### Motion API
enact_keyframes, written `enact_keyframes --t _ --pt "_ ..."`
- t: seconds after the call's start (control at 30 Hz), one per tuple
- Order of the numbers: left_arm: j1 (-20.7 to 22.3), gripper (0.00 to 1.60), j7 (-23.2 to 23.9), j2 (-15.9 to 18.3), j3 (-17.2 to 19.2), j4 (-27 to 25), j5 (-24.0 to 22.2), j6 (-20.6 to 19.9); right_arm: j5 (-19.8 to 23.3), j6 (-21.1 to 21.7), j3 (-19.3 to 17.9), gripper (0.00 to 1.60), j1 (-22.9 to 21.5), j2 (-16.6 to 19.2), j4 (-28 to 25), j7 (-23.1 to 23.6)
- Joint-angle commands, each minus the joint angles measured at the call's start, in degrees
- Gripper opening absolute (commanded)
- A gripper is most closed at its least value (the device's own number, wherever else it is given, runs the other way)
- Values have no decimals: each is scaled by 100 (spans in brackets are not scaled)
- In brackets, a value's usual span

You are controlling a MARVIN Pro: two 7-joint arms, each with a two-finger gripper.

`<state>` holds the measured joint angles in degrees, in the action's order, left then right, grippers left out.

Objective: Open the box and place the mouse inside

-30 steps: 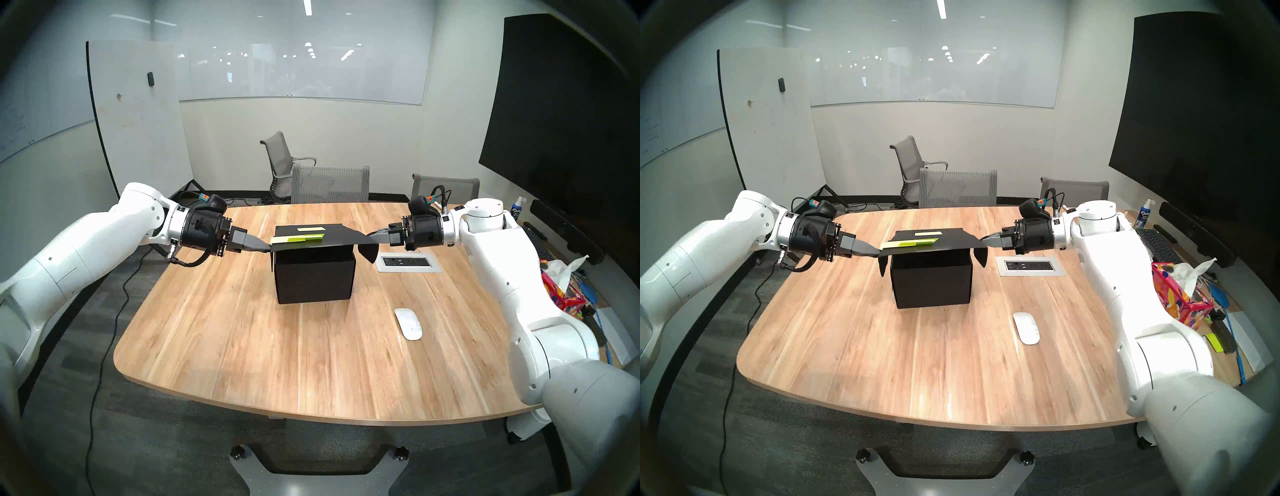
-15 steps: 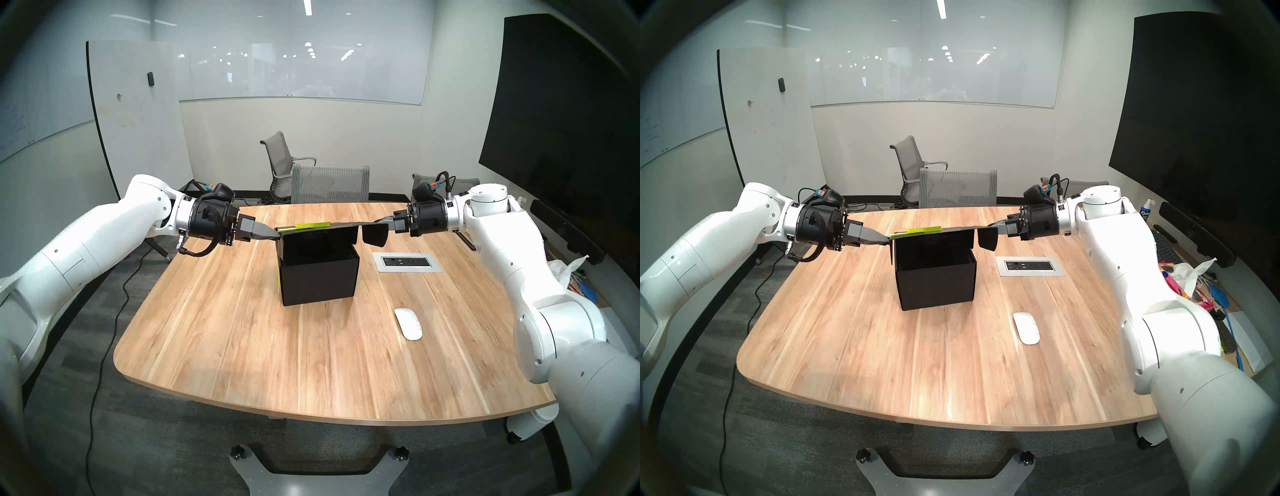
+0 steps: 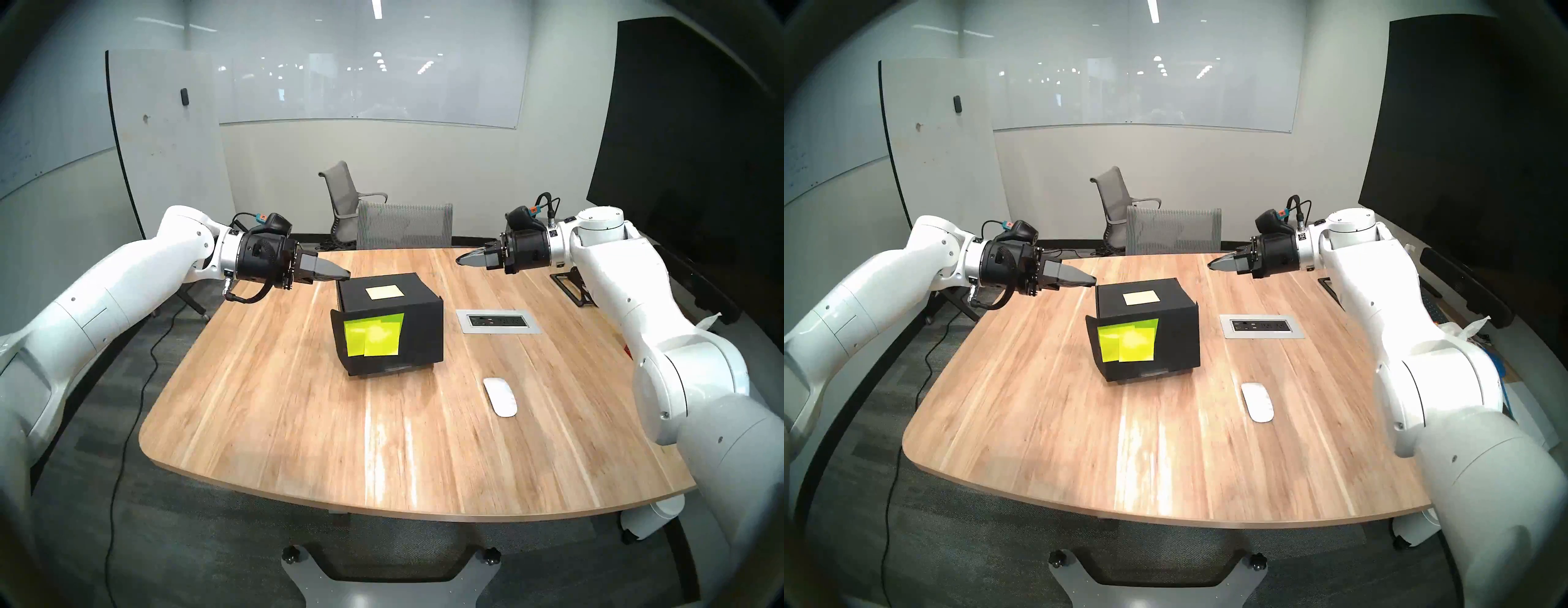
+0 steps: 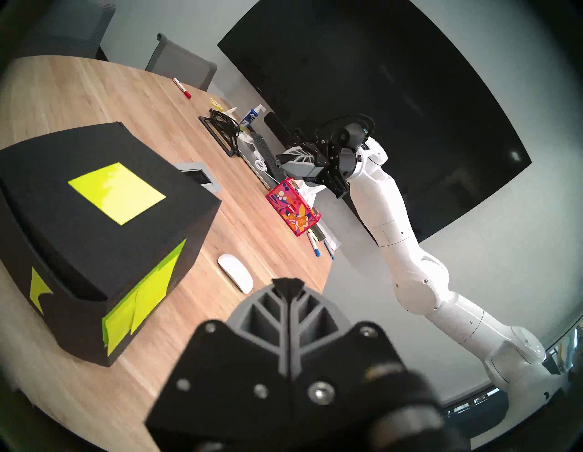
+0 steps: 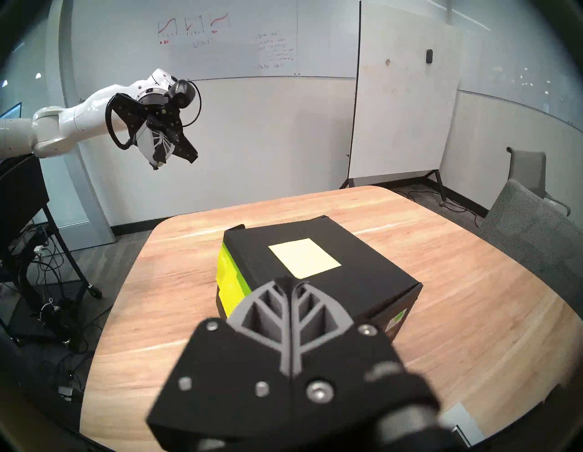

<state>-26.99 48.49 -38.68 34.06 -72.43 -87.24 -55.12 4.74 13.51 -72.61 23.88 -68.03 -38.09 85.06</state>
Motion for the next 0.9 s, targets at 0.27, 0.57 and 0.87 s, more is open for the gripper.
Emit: enact_keyframes --t 0.27,0.57,0.87 --pt "279 0 -137 -23 -25 137 -111 12 106 -465 334 0 -842 -145 816 -6" --pt "333 0 -322 108 -287 91 -2 12 311 -801 534 0 -932 -182 1240 -6" --pt "519 0 -317 247 -681 229 165 12 678 -1005 763 0 -789 -137 1291 -6"
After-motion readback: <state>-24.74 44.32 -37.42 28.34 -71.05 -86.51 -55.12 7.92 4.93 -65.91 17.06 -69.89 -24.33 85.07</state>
